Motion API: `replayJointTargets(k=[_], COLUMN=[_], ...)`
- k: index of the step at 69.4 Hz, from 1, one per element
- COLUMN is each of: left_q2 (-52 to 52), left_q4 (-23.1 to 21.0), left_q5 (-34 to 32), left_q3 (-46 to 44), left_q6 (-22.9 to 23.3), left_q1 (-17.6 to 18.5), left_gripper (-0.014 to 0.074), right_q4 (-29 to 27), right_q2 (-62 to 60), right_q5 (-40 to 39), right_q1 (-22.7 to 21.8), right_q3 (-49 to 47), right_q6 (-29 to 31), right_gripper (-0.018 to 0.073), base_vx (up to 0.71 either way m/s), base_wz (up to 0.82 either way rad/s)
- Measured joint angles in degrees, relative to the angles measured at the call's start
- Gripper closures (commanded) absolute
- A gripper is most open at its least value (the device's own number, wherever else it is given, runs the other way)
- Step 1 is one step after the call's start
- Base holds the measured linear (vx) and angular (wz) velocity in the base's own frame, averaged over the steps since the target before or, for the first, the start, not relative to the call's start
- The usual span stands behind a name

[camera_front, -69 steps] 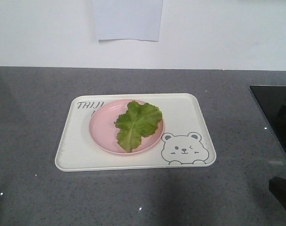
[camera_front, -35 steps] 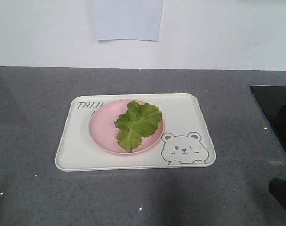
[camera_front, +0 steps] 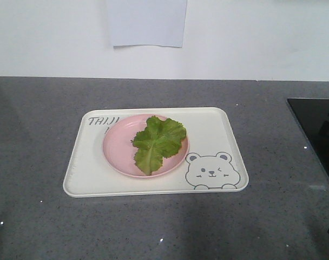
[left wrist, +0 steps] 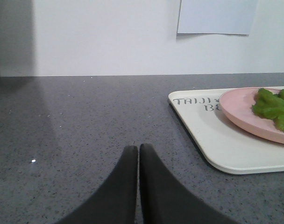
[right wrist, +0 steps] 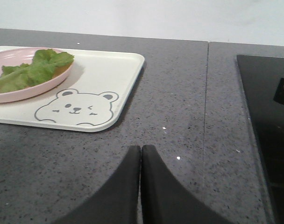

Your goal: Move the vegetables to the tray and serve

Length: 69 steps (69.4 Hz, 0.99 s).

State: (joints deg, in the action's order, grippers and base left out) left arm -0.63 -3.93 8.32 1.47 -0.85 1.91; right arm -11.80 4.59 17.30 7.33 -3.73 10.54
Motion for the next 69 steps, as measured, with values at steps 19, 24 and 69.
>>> replayJointTargets(k=[19, 24, 69], left_q2=[0.0, 0.0, 0.0], left_q4=[0.0, 0.0, 0.0], left_q5=[0.0, 0.0, 0.0], left_q3=[0.0, 0.0, 0.0], left_q6=[0.0, 0.0, 0.05], left_q1=[0.0, 0.0, 0.0], left_gripper=[0.0602, 0.0602, 0.0602], right_q4=[17.68, 18.76, 19.21], right_q2=[-5.25, -5.25, -5.3], right_q5=[-4.9, -7.12, -8.99], right_q1=[-0.62, -2.01, -5.99], right_q3=[5.35, 5.35, 5.35], right_q6=[-18.86, -20.27, -21.12], right_gripper=[0.0562, 0.0562, 0.0562], base_vx=[0.0, 0.0, 0.0], base_wz=[0.0, 0.0, 0.0])
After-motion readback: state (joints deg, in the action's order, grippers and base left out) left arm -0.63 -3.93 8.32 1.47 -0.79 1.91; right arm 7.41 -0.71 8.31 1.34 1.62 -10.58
